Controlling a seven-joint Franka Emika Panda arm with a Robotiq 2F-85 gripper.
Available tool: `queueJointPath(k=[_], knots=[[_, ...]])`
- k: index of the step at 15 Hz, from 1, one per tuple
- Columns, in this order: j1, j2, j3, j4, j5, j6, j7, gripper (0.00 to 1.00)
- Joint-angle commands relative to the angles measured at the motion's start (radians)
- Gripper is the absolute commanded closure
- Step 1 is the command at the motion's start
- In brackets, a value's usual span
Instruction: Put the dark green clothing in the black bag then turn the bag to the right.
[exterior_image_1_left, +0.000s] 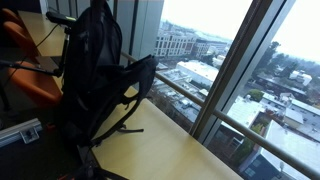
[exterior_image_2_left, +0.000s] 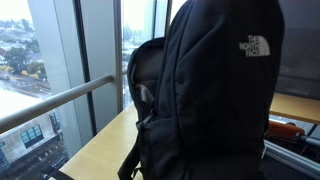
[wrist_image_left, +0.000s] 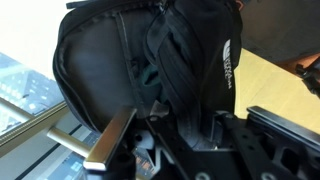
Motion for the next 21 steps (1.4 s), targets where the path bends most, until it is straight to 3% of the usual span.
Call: queueJointPath(k=[1, 13, 21], knots=[[0.001, 0.130, 0.007, 0.097, 0.006, 0.053, 0.010, 0.99], [-0.089, 0.243, -0.075, 0.463, 0.026, -0.093, -0.063, 0.99], [-0.019, 0.403, 0.001, 0.673, 0.012, -0.185, 0.112, 0.99]])
